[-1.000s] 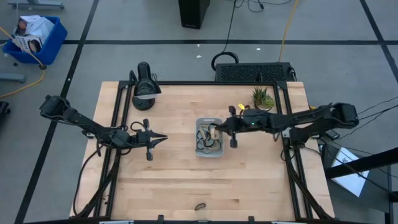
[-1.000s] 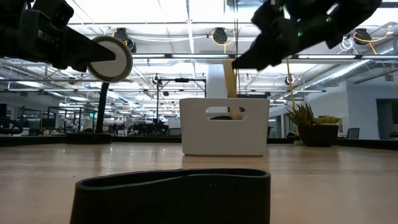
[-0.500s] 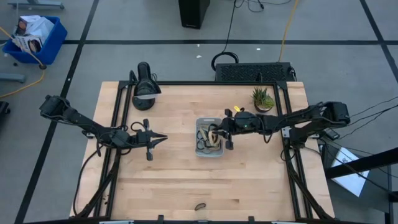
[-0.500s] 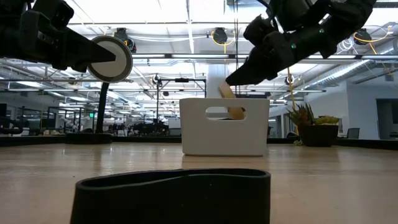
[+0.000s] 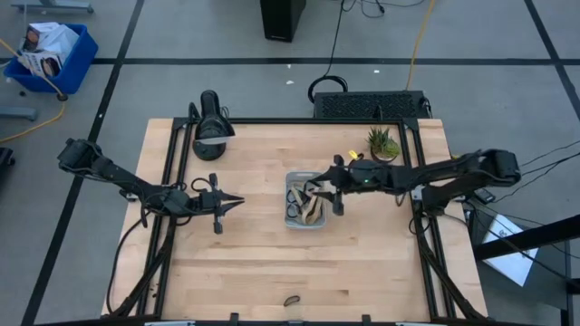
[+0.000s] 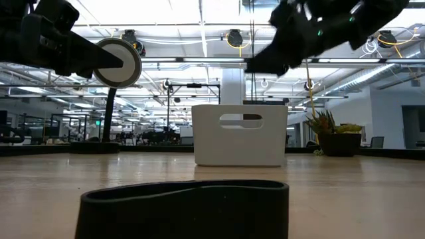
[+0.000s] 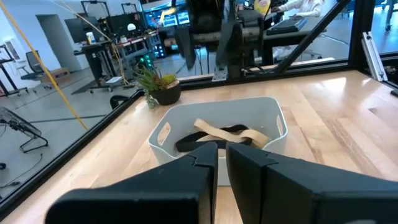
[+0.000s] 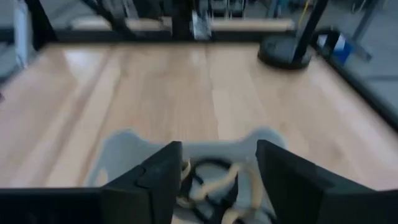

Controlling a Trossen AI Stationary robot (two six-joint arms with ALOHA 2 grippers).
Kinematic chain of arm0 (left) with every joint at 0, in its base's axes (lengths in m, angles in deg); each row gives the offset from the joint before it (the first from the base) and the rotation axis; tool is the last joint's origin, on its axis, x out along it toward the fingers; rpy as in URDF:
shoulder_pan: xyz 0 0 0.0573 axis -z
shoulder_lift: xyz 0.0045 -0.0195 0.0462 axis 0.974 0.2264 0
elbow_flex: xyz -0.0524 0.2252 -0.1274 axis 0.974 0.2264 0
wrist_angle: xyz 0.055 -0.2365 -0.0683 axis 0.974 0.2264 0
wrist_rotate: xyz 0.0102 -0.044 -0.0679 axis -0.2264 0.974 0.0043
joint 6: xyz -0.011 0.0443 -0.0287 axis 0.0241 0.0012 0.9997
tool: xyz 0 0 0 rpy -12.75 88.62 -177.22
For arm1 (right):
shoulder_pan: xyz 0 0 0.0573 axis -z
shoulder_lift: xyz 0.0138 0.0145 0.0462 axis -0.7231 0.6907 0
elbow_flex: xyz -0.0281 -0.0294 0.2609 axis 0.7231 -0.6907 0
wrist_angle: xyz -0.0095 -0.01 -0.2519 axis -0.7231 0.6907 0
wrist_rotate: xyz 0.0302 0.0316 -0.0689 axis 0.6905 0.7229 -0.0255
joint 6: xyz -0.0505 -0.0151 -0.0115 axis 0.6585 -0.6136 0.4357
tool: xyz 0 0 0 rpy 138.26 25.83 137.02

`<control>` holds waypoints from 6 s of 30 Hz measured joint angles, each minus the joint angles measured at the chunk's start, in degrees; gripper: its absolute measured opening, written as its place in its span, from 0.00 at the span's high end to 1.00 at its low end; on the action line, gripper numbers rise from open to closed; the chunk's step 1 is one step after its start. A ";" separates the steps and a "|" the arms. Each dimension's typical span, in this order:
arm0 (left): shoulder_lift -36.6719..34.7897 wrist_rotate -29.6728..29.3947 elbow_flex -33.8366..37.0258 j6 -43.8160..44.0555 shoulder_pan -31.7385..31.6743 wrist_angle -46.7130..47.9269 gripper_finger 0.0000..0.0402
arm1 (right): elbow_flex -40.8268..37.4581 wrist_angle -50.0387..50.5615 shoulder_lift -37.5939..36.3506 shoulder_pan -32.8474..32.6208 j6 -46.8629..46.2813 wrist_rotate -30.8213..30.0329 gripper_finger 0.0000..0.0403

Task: Pick and place rubber bands into bin
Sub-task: Put the black rubber band into the gray container

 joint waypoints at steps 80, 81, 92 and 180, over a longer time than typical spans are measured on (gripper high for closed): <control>0.02 -0.52 0.00 -0.30 -4.12 2.18 0.90 | -37.05 -14.40 -47.14 -11.09 6.45 -3.41 1.00; 0.02 -0.52 0.00 0.52 -4.29 1.80 0.90 | -37.05 -14.78 -47.09 -11.09 6.39 -3.52 1.00; 0.04 -0.50 0.00 10.59 -4.46 2.04 0.90 | -37.05 -15.55 -47.07 -11.09 5.30 -3.57 0.99; 69.45 20.94 -57.84 30.50 16.91 12.71 0.41 | -37.05 -16.59 -45.92 -11.09 -1.86 -3.42 0.99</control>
